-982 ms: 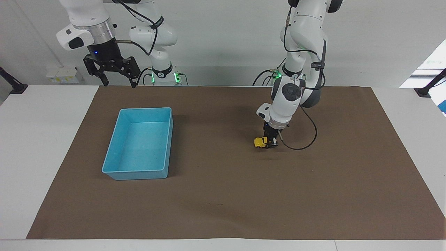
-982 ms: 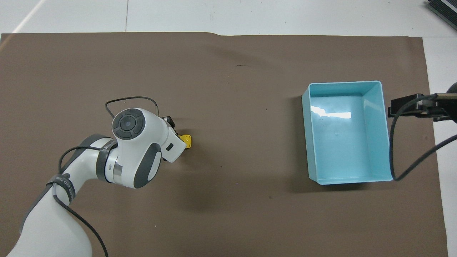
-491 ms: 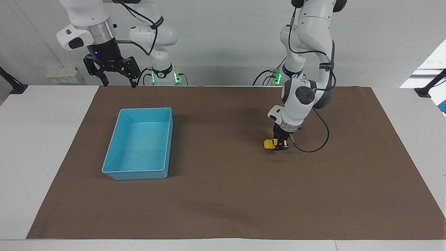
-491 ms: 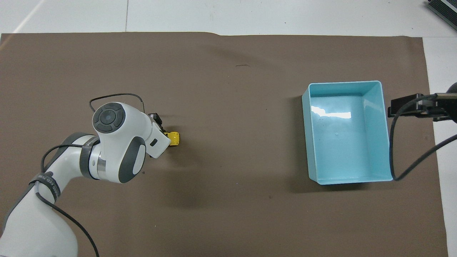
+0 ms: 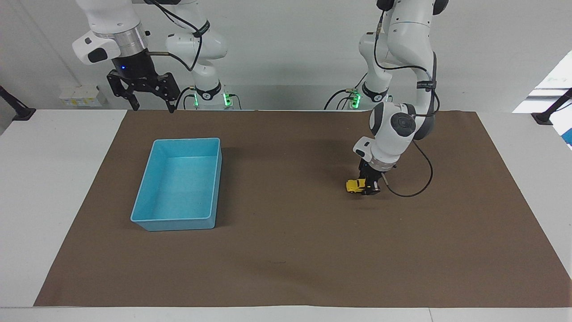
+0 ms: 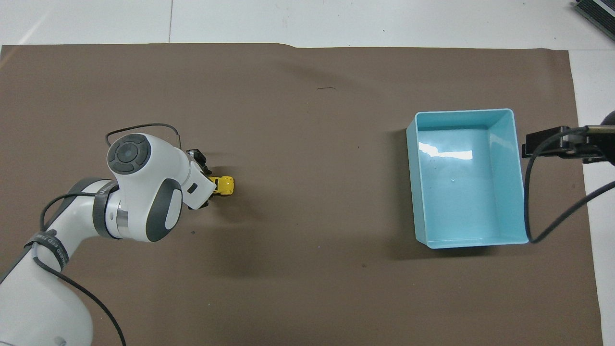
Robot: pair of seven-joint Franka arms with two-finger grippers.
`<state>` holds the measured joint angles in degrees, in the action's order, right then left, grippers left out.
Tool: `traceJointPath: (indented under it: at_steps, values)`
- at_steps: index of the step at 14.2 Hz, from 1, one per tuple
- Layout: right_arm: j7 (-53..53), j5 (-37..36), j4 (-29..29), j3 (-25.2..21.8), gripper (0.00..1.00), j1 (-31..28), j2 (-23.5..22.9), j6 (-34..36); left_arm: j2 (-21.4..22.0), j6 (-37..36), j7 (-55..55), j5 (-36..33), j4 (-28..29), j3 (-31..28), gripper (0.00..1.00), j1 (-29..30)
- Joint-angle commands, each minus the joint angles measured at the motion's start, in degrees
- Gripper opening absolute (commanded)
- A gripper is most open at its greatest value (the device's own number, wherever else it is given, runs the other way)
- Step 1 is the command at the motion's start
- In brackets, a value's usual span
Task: Wind up and store yellow beetle car
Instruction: 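Release the car with the left gripper so it rolls toward the box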
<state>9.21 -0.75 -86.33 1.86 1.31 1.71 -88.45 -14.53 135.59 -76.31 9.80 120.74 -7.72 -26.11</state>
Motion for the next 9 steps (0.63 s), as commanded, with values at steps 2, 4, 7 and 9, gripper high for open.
traceJointPath:
  at_steps: [2,4,7,9]
  values:
    - [-0.3,1.7,-0.7,0.2,1.0,-0.8,0.8,0.3,3.9,-6.1,2.6,0.1,-3.5,0.0,1.0,0.4]
    - [-0.3,1.7,-0.7,0.2,1.0,-0.8,0.8,0.3,5.7,-7.7,6.1,0.1,-4.5,-0.2,1.0,0.4]
    - [-0.3,1.7,-0.7,0.2,1.0,-0.8,0.8,0.4,6.7,-7.6,11.3,0.1,-6.4,-0.6,1.0,1.2]
    - [-0.3,1.7,-0.7,0.2,1.0,-0.8,0.8,0.4,6.7,-8.1,21.4,0.0,-7.5,-1.3,1.0,1.2]
